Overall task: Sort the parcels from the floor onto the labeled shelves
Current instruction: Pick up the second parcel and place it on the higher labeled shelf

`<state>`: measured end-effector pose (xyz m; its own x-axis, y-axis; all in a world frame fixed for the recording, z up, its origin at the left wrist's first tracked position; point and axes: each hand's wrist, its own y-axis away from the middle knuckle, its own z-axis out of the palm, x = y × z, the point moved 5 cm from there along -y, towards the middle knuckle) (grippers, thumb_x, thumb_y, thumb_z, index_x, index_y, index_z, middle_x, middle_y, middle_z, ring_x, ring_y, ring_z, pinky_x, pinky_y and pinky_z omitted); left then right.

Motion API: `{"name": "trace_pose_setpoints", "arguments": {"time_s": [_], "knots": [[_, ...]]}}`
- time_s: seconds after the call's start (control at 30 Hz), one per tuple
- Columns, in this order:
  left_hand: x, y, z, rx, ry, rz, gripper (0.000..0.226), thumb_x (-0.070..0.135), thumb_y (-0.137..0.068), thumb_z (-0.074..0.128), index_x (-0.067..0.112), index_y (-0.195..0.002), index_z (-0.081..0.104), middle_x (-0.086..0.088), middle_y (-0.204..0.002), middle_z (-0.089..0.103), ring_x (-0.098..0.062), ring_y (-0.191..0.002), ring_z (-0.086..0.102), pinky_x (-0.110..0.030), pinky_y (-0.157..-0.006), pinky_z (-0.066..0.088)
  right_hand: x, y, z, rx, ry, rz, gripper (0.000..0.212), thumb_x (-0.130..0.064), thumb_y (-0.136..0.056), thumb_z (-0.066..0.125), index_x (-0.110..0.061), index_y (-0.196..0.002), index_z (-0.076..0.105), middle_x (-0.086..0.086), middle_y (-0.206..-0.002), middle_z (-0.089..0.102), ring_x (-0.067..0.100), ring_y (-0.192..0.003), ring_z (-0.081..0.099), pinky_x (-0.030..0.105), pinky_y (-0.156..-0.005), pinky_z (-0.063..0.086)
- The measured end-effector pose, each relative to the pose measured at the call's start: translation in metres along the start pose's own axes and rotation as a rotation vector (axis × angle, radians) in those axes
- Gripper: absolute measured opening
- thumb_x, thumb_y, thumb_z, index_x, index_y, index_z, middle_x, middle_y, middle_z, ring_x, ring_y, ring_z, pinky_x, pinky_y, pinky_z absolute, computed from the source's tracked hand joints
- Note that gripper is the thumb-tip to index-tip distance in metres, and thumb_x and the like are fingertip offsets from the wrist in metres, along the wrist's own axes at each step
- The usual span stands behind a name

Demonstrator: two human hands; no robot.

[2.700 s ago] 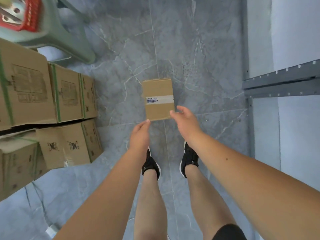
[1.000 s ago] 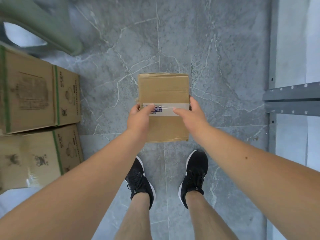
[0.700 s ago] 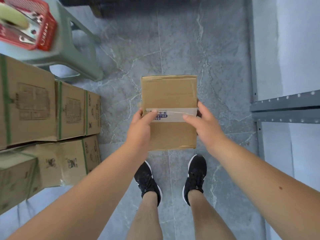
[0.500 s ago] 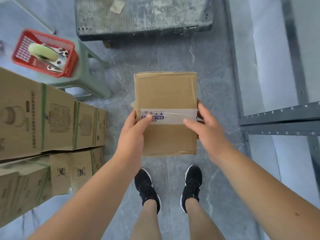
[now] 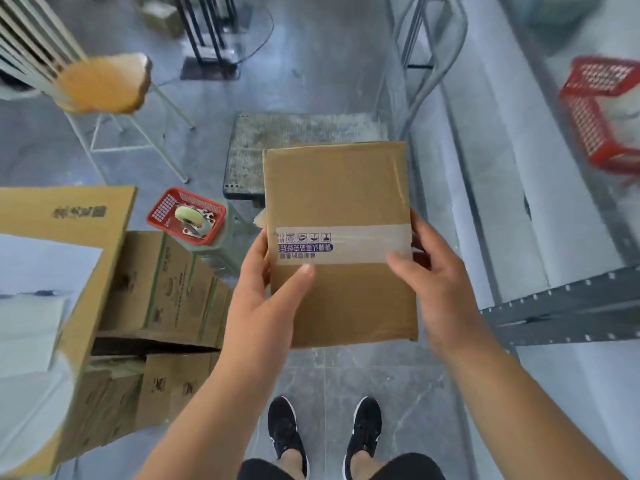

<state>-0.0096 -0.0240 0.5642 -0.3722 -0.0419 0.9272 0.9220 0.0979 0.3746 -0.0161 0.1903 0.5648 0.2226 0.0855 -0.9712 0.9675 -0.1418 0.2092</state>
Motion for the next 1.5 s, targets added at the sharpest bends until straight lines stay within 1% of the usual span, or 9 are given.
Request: {"name": "trace_pose_setpoints", "arguments": {"time_s": [0.07, 0.2, 0.4, 0.53, 0.63, 0.8, 1.0, 1.17, 1.5], "knots": [[0.028, 0.022, -0.005, 0.006, 0.004, 0.041, 0.063, 0.023, -0.096, 0.073, 0.05, -0.148, 0.05, 0.031, -0.127, 0.071, 0.013, -0.112, 0.066, -0.019, -0.092, 0.049, -0.037, 0.018, -0.002, -0.006, 0.001, -0.043, 0.055, -0.017, -0.099, 0.066, -0.039, -0.149, 0.055, -0.013, -0.123, 0.077, 0.006, -0.111, 0.073, 0.026, -0.085, 0.061], [0.076, 0.055, -0.015, -0.014, 0.066, 0.113, 0.066, 0.032, -0.086, 0.077, 0.045, -0.147, 0.056, 0.023, -0.128, 0.075, 0.0, -0.118, 0.069, -0.032, -0.101, 0.049, -0.096, 0.052, -0.004, 0.025, 0.06, -0.154, 0.063, -0.033, -0.087, 0.066, -0.045, -0.147, 0.055, -0.012, -0.128, 0.072, 0.005, -0.113, 0.068, 0.025, -0.087, 0.06], [0.139, 0.094, -0.008, -0.056, 0.069, 0.206, 0.067, 0.033, -0.079, 0.079, 0.048, -0.141, 0.06, 0.022, -0.121, 0.077, -0.002, -0.114, 0.072, -0.03, -0.096, 0.052, -0.154, 0.089, -0.017, 0.189, 0.14, -0.246, 0.071, -0.046, -0.076, 0.069, -0.061, -0.143, 0.049, -0.016, -0.123, 0.065, 0.004, -0.103, 0.067, 0.045, -0.092, 0.061], [0.172, 0.113, -0.009, -0.019, 0.066, 0.262, 0.063, 0.025, -0.089, 0.077, 0.051, -0.143, 0.057, 0.028, -0.119, 0.076, 0.006, -0.109, 0.071, -0.028, -0.096, 0.053, -0.185, 0.1, -0.019, 0.191, 0.097, -0.318, 0.069, -0.044, -0.077, 0.07, -0.062, -0.141, 0.051, -0.013, -0.125, 0.066, 0.007, -0.102, 0.069, 0.044, -0.089, 0.063], [0.198, 0.125, -0.008, -0.005, 0.061, 0.328, 0.06, 0.026, -0.089, 0.076, 0.053, -0.139, 0.059, 0.033, -0.114, 0.075, 0.011, -0.101, 0.07, -0.021, -0.087, 0.051, -0.209, 0.106, -0.018, 0.198, 0.046, -0.377, 0.07, -0.041, -0.079, 0.071, -0.057, -0.144, 0.051, -0.01, -0.13, 0.066, 0.01, -0.108, 0.07, 0.045, -0.093, 0.062], [0.23, 0.133, -0.007, 0.016, 0.04, 0.45, 0.064, 0.027, -0.088, 0.077, 0.056, -0.141, 0.056, 0.027, -0.121, 0.075, 0.005, -0.109, 0.071, -0.025, -0.09, 0.053, -0.239, 0.104, -0.021, 0.21, -0.013, -0.486, 0.071, -0.035, -0.081, 0.073, -0.048, -0.147, 0.052, -0.004, -0.132, 0.067, 0.013, -0.115, 0.07, 0.046, -0.095, 0.061], [0.242, 0.123, -0.001, -0.009, 0.028, 0.469, 0.059, 0.031, -0.09, 0.075, 0.057, -0.139, 0.056, 0.029, -0.122, 0.073, 0.004, -0.109, 0.07, -0.029, -0.091, 0.054, -0.251, 0.095, -0.026, 0.23, 0.002, -0.52, 0.068, -0.037, -0.08, 0.073, -0.053, -0.143, 0.053, -0.013, -0.126, 0.068, 0.009, -0.113, 0.069, 0.045, -0.093, 0.062], [0.254, 0.109, 0.005, -0.031, 0.045, 0.482, 0.053, 0.019, -0.096, 0.072, 0.057, -0.129, 0.057, 0.032, -0.112, 0.073, 0.006, -0.1, 0.071, -0.017, -0.075, 0.052, -0.262, 0.084, -0.034, 0.229, -0.019, -0.509, 0.068, -0.028, -0.082, 0.076, -0.049, -0.142, 0.053, -0.02, -0.122, 0.071, 0.0, -0.109, 0.069, 0.035, -0.091, 0.061], [0.272, 0.101, 0.011, -0.028, 0.084, 0.541, 0.055, 0.012, -0.095, 0.071, 0.047, -0.135, 0.059, 0.024, -0.114, 0.075, -0.002, -0.112, 0.07, -0.024, -0.084, 0.055, -0.281, 0.07, -0.039, 0.257, -0.016, -0.552, 0.067, -0.026, -0.085, 0.079, -0.047, -0.143, 0.054, -0.018, -0.123, 0.072, 0.001, -0.112, 0.068, 0.036, -0.097, 0.059]]}}
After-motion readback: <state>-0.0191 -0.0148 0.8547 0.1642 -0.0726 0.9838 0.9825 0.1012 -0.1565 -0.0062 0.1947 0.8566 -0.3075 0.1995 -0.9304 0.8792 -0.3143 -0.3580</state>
